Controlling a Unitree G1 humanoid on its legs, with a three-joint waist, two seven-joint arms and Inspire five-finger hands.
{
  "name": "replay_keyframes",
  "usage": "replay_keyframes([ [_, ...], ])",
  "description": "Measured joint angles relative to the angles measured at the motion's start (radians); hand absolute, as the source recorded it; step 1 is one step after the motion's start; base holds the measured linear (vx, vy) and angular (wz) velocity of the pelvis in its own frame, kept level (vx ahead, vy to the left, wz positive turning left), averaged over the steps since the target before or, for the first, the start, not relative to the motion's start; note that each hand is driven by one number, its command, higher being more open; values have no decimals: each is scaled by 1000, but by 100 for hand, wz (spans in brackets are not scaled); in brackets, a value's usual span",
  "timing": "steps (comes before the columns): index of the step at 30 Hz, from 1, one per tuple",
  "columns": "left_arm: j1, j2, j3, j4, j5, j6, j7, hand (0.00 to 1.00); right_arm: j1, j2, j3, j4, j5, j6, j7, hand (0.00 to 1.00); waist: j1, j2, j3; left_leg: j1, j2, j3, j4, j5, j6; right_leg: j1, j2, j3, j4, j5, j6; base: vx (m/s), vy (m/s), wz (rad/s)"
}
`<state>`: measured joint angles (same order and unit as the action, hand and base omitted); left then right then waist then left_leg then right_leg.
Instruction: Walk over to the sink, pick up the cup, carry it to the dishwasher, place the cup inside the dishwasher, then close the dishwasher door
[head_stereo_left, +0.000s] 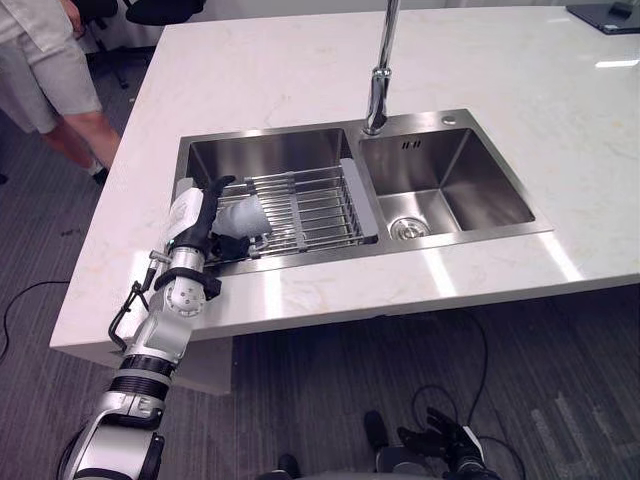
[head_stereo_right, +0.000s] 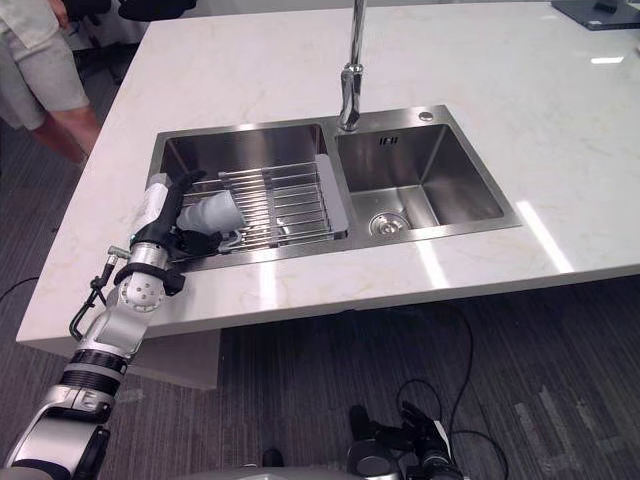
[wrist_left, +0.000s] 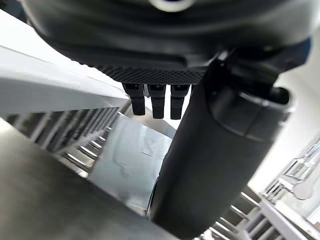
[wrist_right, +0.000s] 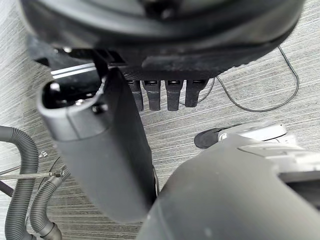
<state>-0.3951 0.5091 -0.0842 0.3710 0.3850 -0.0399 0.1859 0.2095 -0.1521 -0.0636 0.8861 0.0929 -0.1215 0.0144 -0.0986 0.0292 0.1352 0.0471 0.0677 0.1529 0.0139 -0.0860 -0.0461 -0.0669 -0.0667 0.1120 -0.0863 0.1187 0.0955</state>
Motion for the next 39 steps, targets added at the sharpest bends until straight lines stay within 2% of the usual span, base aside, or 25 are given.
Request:
replay_keyframes([
  [13, -28, 57, -17, 46, 87, -10, -63, 90, 0, 0, 0, -2, 0, 0, 7, 90, 2, 0, 1, -1, -1, 4, 3, -2, 1, -3, 0, 7, 0, 1, 0, -15, -11, -1],
  [17, -76, 109, -82, 89, 129, -10, -90, 90, -1, -1, 0, -8, 0, -1, 10, 90, 1, 0, 6, -3, -2, 21, 3, -4, 2, -13, 0, 22, 0, 5, 1, -18, -16, -10],
  [25, -168, 127, -155, 121, 196, -21, -140, 90, -9, -2, 1, -18, 1, -5, 16, 90, -6, 1, 33, -5, -6, 37, 4, -6, 5, -23, -1, 36, 0, 10, 2, -17, -14, -7],
  [27, -193, 151, -201, 123, 219, -27, -145, 90, -10, -2, 1, -20, 1, -5, 20, 90, -11, 1, 33, -5, -6, 39, 4, -7, 5, -25, 0, 38, 0, 10, 2, -13, -20, -5],
  [28, -212, 153, -217, 135, 233, -32, -147, 30, -10, -2, 1, -20, 1, -5, 21, 90, -12, 1, 34, -5, -6, 42, 5, -9, 6, -26, -1, 41, 0, 10, 2, -15, -17, -5],
  [39, -260, 172, -250, 152, 243, -44, -166, 30, -26, -5, 3, -19, 1, -5, 22, 90, -33, 8, 44, -6, -9, 54, 24, -25, 7, -26, -3, 47, -1, 11, 3, -11, -12, -4],
])
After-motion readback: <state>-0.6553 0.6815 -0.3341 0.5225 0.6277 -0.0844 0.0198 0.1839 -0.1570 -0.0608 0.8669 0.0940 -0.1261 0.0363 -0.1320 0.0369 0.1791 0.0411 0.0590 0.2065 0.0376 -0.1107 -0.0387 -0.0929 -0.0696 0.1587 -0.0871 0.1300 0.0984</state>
